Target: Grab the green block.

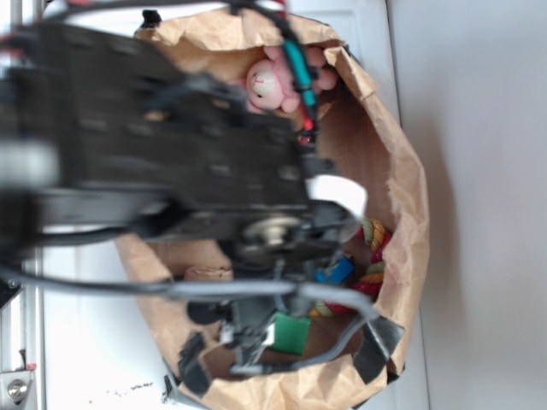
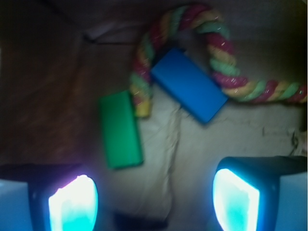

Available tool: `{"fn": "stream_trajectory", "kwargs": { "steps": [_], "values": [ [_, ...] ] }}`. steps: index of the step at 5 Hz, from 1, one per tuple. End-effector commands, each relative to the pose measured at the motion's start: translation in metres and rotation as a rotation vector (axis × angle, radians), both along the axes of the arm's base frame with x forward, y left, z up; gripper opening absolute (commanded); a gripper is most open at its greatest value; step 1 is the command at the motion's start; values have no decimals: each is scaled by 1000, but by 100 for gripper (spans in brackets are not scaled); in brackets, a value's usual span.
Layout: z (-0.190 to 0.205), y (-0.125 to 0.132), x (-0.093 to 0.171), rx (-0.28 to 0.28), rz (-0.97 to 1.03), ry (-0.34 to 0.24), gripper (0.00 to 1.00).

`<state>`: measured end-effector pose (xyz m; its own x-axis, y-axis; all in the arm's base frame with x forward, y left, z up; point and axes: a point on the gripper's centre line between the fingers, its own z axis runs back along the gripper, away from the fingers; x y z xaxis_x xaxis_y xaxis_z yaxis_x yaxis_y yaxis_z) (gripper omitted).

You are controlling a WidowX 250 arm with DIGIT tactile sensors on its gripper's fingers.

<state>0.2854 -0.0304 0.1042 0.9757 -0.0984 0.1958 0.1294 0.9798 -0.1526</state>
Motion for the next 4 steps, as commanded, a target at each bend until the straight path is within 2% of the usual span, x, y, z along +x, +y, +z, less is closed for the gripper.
{"fn": "stream_trajectory", "kwargs": {
  "steps": [1, 3, 4],
  "values": [
    [1, 4, 41, 31, 26, -51, 100],
    [-6, -3, 42, 48, -24, -68, 100],
    [4, -5, 33, 31, -51, -95, 100]
  ]
}}
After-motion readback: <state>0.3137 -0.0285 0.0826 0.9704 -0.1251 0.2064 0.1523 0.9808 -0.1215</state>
